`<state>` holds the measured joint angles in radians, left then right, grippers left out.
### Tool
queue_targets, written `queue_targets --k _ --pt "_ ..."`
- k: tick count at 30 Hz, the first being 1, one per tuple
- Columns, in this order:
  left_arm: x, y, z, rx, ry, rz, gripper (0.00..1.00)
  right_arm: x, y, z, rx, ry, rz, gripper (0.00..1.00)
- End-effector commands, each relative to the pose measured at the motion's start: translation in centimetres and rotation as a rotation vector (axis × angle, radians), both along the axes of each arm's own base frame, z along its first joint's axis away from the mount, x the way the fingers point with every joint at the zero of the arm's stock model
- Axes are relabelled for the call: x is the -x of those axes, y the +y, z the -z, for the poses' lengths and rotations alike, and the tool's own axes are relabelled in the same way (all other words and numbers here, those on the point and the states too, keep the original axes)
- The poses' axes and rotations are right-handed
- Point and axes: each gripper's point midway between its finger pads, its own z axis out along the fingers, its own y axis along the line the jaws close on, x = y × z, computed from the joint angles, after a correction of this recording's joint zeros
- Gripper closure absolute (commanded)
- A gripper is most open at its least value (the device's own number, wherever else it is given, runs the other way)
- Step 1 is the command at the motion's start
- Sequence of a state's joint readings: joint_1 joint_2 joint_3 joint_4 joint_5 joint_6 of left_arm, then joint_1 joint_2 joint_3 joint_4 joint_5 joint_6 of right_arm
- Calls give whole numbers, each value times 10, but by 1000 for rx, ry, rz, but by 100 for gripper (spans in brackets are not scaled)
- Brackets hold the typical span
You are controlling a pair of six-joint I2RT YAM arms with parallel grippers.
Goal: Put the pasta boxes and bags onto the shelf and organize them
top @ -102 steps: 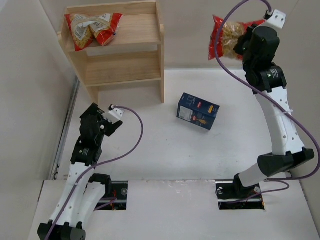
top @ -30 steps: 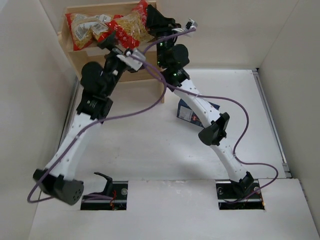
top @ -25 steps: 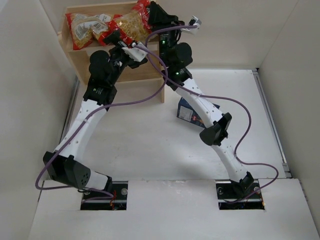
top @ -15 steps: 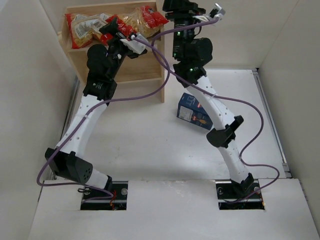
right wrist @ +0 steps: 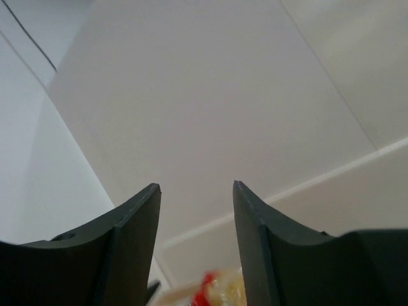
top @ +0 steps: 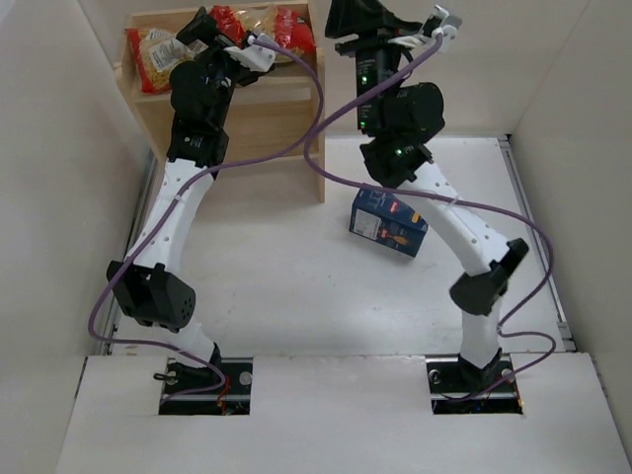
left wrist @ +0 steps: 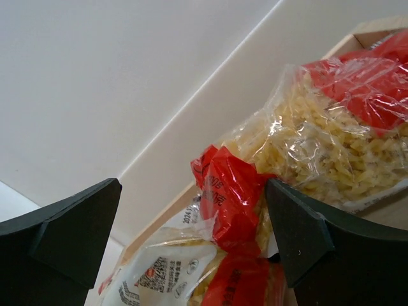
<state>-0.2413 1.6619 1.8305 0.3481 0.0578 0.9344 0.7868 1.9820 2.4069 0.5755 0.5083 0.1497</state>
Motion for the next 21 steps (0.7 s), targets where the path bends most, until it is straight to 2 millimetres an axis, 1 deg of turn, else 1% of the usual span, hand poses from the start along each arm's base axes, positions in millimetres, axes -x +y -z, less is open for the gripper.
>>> queue_targets --k 1,2,4,6,7,8,9,10,11,13,14,15,16,18,19,21 --pt "35 0 -22 12 -67 12 0 31 -50 -7 -42 -23 3 41" --pt "46 -6 -22 8 -76 41 0 33 -64 4 -26 3 12 37" --pt "70 -13 -33 20 -125 82 0 34 -95 28 35 72 44 32" --pt "92 -19 -47 41 -180 109 0 31 -117 52 149 156 60 25" --pt "101 -20 -55 52 -204 116 0 24 -121 69 232 221 54 0" --pt "105 -19 -58 57 -212 117 0 18 -123 83 301 278 47 0" --pt "112 -17 -64 61 -225 117 0 4 -125 116 419 408 19 0" --pt "117 -16 -66 65 -231 116 0 -5 -126 141 492 499 3 0" --pt "121 -13 -69 71 -233 108 0 -15 -130 174 568 617 -14 0" --pt "133 -7 -72 84 -242 98 0 -30 -133 247 728 823 -46 0" --pt "140 -5 -70 86 -242 93 0 -34 -135 279 816 889 -50 0" --pt "147 -3 -67 86 -236 91 0 -34 -132 308 920 920 -60 0" --pt "154 -2 -60 81 -218 90 0 -31 -122 335 1033 931 -74 0" --pt "167 0 -43 69 -165 91 0 -25 -104 379 1267 913 -92 0" --pt "174 1 -34 65 -139 93 0 -22 -96 397 1375 892 -111 0" --pt "185 2 -13 60 -79 91 0 -23 -87 421 1506 862 -134 0"
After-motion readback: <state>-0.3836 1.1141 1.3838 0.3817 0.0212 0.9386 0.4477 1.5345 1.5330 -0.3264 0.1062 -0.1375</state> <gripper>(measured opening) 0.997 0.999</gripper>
